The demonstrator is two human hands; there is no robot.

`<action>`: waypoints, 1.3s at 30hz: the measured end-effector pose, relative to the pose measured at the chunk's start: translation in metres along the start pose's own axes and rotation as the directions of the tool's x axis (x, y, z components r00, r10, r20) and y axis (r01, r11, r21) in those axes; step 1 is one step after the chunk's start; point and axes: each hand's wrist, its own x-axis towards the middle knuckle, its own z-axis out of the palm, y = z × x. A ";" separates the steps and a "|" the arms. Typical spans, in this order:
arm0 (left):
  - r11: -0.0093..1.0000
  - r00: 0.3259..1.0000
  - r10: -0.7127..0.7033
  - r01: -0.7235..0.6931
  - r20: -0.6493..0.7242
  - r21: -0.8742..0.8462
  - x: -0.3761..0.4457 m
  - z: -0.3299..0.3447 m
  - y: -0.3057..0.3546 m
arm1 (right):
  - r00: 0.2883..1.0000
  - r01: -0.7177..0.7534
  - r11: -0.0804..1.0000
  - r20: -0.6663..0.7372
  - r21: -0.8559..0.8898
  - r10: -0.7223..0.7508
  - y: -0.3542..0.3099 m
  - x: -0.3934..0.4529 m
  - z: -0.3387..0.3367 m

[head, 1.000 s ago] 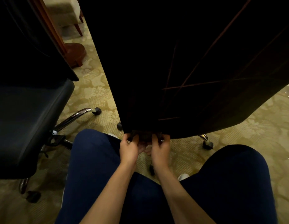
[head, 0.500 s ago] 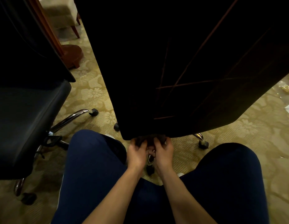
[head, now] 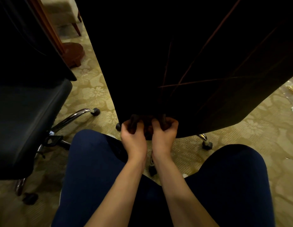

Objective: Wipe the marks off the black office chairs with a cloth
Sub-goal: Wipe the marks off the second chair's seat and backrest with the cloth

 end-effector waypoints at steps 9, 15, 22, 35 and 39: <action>0.957 0.953 -0.284 0.288 -0.103 0.028 0.011 -0.005 -0.036 | 0.824 -0.552 0.798 0.016 0.242 0.566 0.040 0.008 -0.003; 0.973 0.971 -0.231 0.231 -0.063 -0.007 0.012 -0.006 -0.030 | 0.861 -0.505 0.846 0.033 0.168 0.507 0.026 0.010 -0.003; 0.997 0.999 -0.039 0.038 -0.008 -0.071 0.009 0.015 -0.004 | 0.903 -0.427 0.872 0.058 0.240 0.426 -0.006 0.015 -0.002; 0.986 0.985 -0.160 0.163 -0.069 0.034 0.023 0.006 0.000 | 0.886 -0.455 0.872 -0.003 0.180 0.463 -0.006 0.015 0.012; 0.935 0.979 -0.200 0.184 -0.023 -0.305 0.012 0.025 0.024 | 0.952 -0.295 0.924 -0.006 0.245 0.306 -0.031 0.020 0.017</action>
